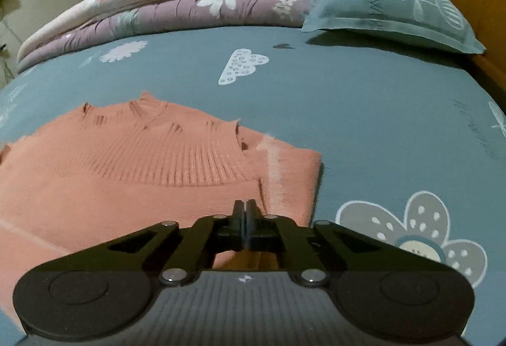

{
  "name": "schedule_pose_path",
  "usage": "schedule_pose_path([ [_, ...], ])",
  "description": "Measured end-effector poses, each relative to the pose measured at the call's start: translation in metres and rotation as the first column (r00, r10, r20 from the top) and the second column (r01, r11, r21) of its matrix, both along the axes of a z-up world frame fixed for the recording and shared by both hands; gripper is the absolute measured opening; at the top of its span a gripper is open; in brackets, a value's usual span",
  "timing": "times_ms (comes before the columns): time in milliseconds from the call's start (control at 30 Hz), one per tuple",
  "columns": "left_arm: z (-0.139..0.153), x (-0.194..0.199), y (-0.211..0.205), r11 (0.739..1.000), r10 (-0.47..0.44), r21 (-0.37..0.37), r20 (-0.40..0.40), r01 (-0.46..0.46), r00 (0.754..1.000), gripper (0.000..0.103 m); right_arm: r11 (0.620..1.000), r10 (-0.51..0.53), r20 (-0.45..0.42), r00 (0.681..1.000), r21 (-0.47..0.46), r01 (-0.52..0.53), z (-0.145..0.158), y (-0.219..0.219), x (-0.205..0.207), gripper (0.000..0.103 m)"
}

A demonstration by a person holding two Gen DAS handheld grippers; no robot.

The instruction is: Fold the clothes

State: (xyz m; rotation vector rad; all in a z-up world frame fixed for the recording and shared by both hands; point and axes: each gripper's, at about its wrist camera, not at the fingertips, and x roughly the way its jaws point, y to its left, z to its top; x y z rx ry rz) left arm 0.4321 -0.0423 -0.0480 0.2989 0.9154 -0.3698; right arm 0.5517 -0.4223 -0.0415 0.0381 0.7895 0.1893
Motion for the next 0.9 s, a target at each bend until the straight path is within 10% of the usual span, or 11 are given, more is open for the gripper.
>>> schedule_pose_path([
  [67, 0.001, -0.004, 0.005, 1.0, 0.013, 0.005, 0.001, -0.013, 1.0, 0.079, 0.997, 0.072, 0.018, 0.997, -0.008, -0.072, 0.009, 0.017, -0.015, 0.033],
  [367, -0.001, -0.03, 0.036, 0.99, 0.116, -0.07, -0.044, -0.119, 0.992, 0.079, 0.987, 0.152, -0.042, 0.987, -0.049, -0.154, -0.007, 0.038, -0.081, 0.048],
  [467, 0.011, -0.041, 0.025, 0.997, 0.068, 0.024, 0.011, -0.069, 0.998, 0.079, 0.969, 0.18, -0.033, 0.983, -0.164, -0.183, 0.005, 0.044, -0.109, 0.07],
  [600, 0.016, -0.056, -0.009, 0.969, -0.121, 0.228, 0.08, 0.101, 0.989, 0.079, 0.831, 0.357, -0.045, 0.933, -0.441, -0.339, 0.005, 0.082, -0.145, 0.081],
  [767, -0.01, -0.081, -0.036, 0.83, -0.305, 0.516, 0.105, 0.211, 0.946, 0.079, 0.585, 0.456, -0.114, 0.883, -0.709, -0.394, -0.025, 0.111, -0.172, 0.083],
  [900, -0.017, -0.085, -0.043, 0.777, -0.352, 0.593, 0.133, 0.21, 0.926, 0.079, 0.485, 0.494, -0.097, 0.864, -0.794, -0.366, -0.035, 0.123, -0.173, 0.088],
])
